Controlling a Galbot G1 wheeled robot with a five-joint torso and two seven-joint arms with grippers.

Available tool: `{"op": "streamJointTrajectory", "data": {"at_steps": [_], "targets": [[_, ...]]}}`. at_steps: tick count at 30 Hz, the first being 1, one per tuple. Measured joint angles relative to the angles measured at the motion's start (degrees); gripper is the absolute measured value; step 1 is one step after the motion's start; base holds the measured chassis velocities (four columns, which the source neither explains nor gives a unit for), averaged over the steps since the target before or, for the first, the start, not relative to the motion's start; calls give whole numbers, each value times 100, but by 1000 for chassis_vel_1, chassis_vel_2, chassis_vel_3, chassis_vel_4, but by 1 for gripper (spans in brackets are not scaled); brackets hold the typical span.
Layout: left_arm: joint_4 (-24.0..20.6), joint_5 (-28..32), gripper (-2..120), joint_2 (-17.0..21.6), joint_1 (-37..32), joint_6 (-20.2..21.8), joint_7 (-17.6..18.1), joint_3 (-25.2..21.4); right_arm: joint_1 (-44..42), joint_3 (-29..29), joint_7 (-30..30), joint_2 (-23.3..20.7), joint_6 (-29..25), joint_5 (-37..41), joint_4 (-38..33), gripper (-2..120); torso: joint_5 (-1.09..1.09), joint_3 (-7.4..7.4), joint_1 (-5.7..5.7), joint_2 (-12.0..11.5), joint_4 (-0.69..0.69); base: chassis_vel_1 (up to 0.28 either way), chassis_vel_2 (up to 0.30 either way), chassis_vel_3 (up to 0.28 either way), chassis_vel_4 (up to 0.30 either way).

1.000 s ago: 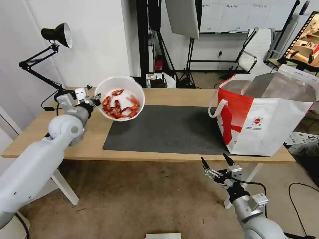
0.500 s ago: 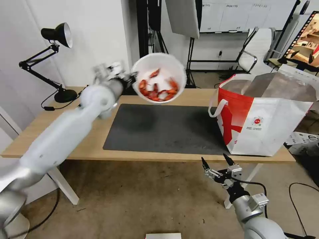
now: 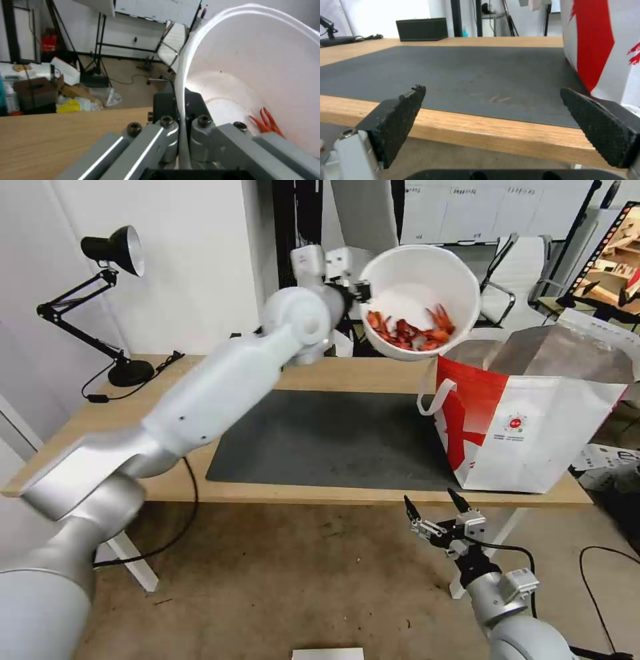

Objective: Pick up the trash from the table and place it into the takeout bag.

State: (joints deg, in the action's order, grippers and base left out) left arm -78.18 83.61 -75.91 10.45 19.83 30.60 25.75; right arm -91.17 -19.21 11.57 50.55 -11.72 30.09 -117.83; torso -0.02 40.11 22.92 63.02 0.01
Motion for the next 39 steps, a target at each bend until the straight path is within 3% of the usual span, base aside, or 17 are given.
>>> {"op": "streamJointTrajectory", "data": {"at_steps": [22, 29, 39], "targets": [[963, -210, 0, -1214, 460, -1, 16, -31, 0, 0, 0, 0, 0, 0, 0, 100, 1, 0, -1, 0, -1, 0, 0, 0, 0], [1251, -542, 0, -1538, 485, -43, 0, 40, 0, 0, 0, 0, 0, 0, 0, 100, 0, -1, -1, 0, -1, 0, 0, 0, 0], [1432, -1140, 0, -1558, 501, -743, -104, 722, 0, 0, 0, 0, 0, 0, 0, 100, 1, 0, 0, 0, -1, 0, 0, 0, 0]]}}
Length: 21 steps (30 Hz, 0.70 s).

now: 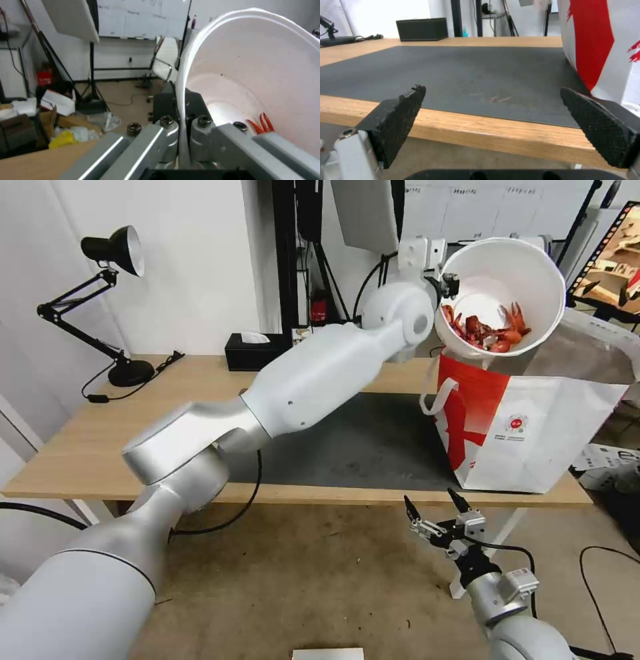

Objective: Pick up the trash from the table and place it into the takeout bag.

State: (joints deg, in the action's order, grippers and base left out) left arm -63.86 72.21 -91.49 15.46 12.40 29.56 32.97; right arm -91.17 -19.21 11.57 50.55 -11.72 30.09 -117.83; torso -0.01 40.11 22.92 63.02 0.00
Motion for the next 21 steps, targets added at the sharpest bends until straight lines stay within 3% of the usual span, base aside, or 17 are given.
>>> {"op": "streamJointTrajectory", "data": {"at_steps": [9, 21], "targets": [[-27, -268, 0, 11, -97, -268, -21, 208, 0, 0, 0, 0, 0, 0, 0, 100, 0, 0, 0, 0, 0, 0, 0, 0, 0], [-202, -400, 0, 19, -141, -224, -427, 544, 0, 0, 0, 0, 0, 0, 0, 100, 1, 0, 0, 0, 0, 0, 0, 0, 0]]}}
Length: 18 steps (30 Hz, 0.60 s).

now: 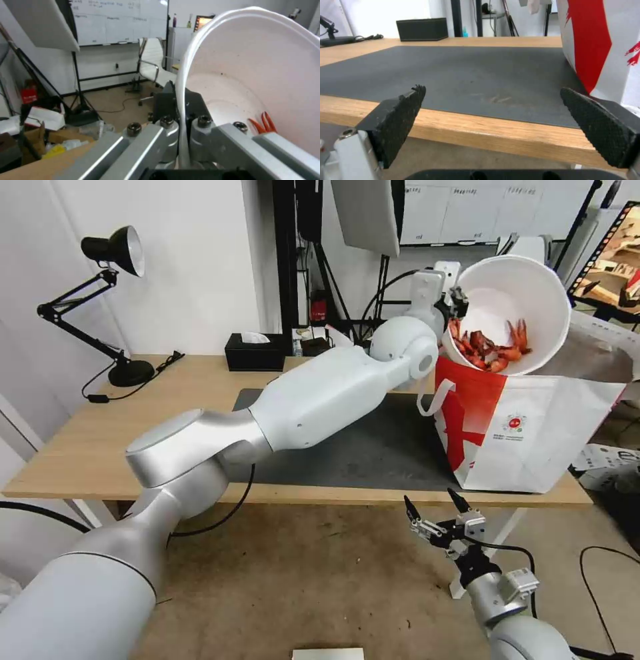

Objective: Pick up the trash from the table and place it into the takeout bag.

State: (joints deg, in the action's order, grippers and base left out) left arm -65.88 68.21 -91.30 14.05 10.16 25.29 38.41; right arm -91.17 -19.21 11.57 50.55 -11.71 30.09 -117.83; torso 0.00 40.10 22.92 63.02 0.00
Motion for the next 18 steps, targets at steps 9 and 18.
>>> {"op": "streamJointTrajectory", "data": {"at_steps": [9, 18], "targets": [[-132, 210, 0, 3, -133, 156, -87, 228, 0, 0, 0, 0, 0, 0, 0, 100, 0, 0, 0, 0, 0, 0, 0, 0, 0], [-185, 218, 0, 3, -246, 156, -123, 447, 0, 0, 0, 0, 0, 0, 0, 100, 0, 0, 0, 0, 0, 0, 0, 0, 0]]}}
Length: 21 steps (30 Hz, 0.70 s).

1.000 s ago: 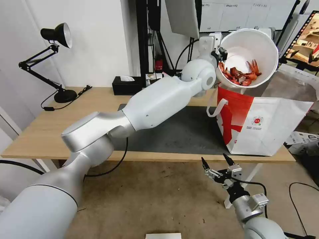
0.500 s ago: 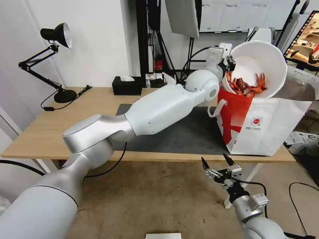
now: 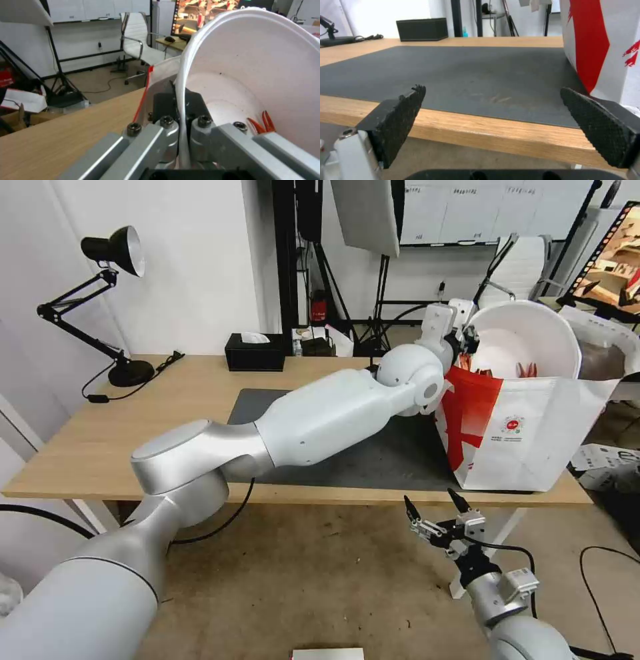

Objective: Pick up the trash from the table and place it into the takeout bag.

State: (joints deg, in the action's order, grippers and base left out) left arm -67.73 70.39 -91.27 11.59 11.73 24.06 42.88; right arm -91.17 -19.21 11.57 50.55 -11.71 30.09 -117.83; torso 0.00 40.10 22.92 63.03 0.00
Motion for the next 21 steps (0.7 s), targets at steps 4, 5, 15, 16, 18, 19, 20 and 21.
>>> {"op": "streamJointTrajectory", "data": {"at_steps": [4, 5, 15, 16, 18, 19, 20, 21], "targets": [[-5, 5, 0, 1, -8, 0, -32, 120, 0, 0, 0, 0, 0, 0, 0, 100, 0, 0, 0, 0, 0, 0, 0, 0, 0], [-5, 5, 0, 2, -10, 0, -33, 152, 0, 0, 0, 0, 0, 0, 0, 100, 0, 0, 0, 0, 0, 0, 0, 0, 0], [11, 24, 0, 3, -11, 41, -54, 279, 0, 0, 0, 0, 0, 0, 0, 100, 0, 0, 0, 0, 0, 0, 0, 0, 0], [2, 24, 5, 3, -10, 56, -55, 280, 0, 0, 0, 0, 0, 0, 0, 100, 0, 0, 0, 0, 0, 0, 0, 0, 0], [-27, 24, 14, 3, -8, 85, -53, 281, 0, 0, 0, 0, 0, 0, 0, 100, 0, 0, 0, 0, 0, 0, 0, 0, 0], [-27, 24, 14, 3, -8, 85, -53, 281, 0, 0, 0, 0, 0, 0, 0, 100, 0, 0, 0, 0, 0, 0, 0, 0, 0], [-46, 27, 19, 3, -7, 94, -53, 281, 0, 0, 0, 0, 0, 0, 0, 100, 0, 0, 0, 0, 0, 0, 0, 0, 0], [-66, 40, 22, 3, -7, 98, -52, 281, 0, 0, 0, 0, 0, 0, 0, 100, 0, 0, 0, 0, 0, 0, 0, 0, 0]]}}
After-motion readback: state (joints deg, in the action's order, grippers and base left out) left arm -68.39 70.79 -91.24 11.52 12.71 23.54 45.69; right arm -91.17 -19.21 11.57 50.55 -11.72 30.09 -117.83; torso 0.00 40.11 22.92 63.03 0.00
